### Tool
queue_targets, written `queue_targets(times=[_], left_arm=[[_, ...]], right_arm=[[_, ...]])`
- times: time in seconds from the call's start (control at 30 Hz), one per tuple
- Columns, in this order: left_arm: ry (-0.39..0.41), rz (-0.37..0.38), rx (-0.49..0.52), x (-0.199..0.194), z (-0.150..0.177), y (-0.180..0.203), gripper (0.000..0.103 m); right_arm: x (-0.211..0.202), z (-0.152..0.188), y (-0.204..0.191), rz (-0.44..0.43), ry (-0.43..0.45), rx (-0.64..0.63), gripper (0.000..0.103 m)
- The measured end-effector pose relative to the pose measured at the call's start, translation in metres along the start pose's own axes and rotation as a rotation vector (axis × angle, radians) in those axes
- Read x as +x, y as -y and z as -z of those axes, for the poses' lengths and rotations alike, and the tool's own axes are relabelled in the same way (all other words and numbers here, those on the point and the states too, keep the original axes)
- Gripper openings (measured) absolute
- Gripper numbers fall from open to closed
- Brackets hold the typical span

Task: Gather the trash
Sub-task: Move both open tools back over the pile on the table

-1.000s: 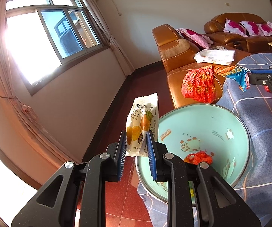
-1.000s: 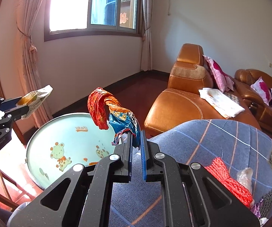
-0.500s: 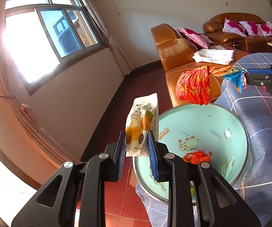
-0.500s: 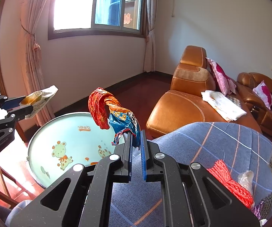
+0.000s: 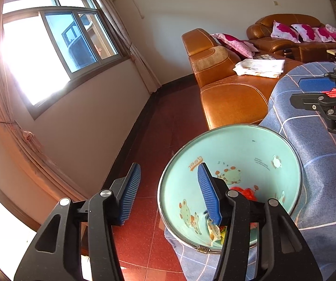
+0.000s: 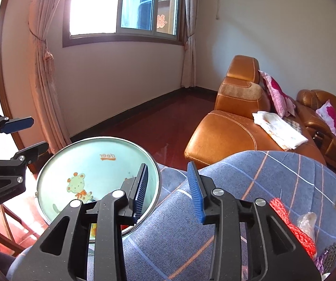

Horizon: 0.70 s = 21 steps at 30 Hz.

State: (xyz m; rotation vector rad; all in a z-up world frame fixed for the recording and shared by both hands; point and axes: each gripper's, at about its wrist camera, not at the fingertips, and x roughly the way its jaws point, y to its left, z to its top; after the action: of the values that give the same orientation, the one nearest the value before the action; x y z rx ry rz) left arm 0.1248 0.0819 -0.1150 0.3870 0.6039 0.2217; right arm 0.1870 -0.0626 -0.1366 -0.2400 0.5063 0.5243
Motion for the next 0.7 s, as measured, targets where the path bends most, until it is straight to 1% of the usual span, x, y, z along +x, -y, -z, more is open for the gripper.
queue_targets(times=[0.17,0.37,0.47,0.57,0.7], left_arm=[[-0.002,0.004,0.01,-0.003,0.001,0.003,0.056],[0.002,0.037,0.024,-0.011,-0.002,0.015,0.057],[0.01,0.073,0.039,-0.019,-0.001,0.026,0.058],[0.017,0.116,0.06,-0.028,0.001,0.041,0.062],[0.024,0.182,0.098,-0.039,0.002,0.068,0.062]], right_arm=[[-0.005,0.001,-0.003,0.041,0.013,-0.011,0.039],[-0.022,0.003,0.007,0.104,0.012,0.041,0.041],[-0.046,0.005,0.019,0.136,0.023,0.087,0.045],[-0.076,0.013,0.034,0.182,0.027,0.131,0.047],[-0.123,0.041,0.065,0.277,0.011,0.217,0.052]])
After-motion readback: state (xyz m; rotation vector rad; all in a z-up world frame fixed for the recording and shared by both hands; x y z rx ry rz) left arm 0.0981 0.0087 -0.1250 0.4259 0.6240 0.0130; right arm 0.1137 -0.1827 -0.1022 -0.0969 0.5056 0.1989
